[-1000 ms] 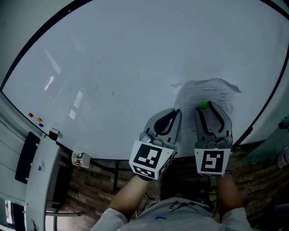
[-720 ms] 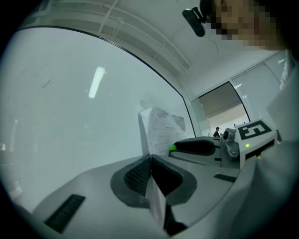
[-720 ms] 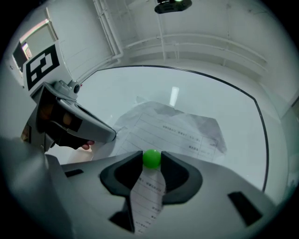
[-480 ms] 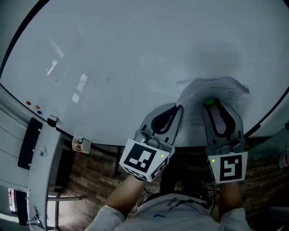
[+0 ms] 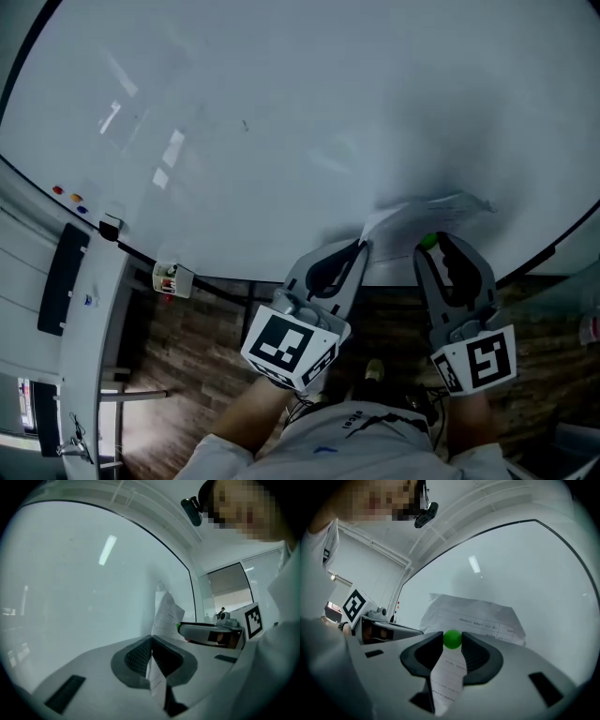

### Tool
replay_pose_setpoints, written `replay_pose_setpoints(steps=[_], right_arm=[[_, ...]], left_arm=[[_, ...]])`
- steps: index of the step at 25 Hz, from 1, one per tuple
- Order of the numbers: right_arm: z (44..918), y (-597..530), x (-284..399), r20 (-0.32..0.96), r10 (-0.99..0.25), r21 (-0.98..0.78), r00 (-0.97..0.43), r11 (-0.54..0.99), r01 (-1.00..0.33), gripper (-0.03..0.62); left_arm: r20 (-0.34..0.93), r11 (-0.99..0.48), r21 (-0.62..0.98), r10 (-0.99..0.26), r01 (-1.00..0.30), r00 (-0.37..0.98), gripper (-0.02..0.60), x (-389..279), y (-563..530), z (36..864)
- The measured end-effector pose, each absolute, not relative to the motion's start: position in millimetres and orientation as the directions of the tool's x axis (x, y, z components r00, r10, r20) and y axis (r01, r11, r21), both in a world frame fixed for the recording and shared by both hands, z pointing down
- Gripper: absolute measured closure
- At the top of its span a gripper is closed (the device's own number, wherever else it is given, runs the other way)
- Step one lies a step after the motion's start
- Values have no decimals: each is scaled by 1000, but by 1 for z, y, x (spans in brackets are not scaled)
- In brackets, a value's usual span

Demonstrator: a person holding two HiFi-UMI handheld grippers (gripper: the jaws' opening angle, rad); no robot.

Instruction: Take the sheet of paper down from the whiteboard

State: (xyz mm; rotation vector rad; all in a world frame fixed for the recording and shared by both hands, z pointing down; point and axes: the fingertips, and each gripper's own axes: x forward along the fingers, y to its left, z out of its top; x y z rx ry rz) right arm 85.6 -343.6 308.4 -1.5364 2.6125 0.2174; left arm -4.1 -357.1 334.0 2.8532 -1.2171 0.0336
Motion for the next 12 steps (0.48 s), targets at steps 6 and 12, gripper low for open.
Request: replay_pose_setpoints(steps=[6, 12], right_arm=[[346, -306, 35, -115, -864, -45, -490, 497, -867, 462], [378, -259, -7, -68, -900, -142, -431, 437, -888, 464]], left_arm=[[81, -690, 81, -715, -719, 695, 565, -56, -319, 370], [134, -690, 141, -697, -710, 704, 565, -111, -270, 404]])
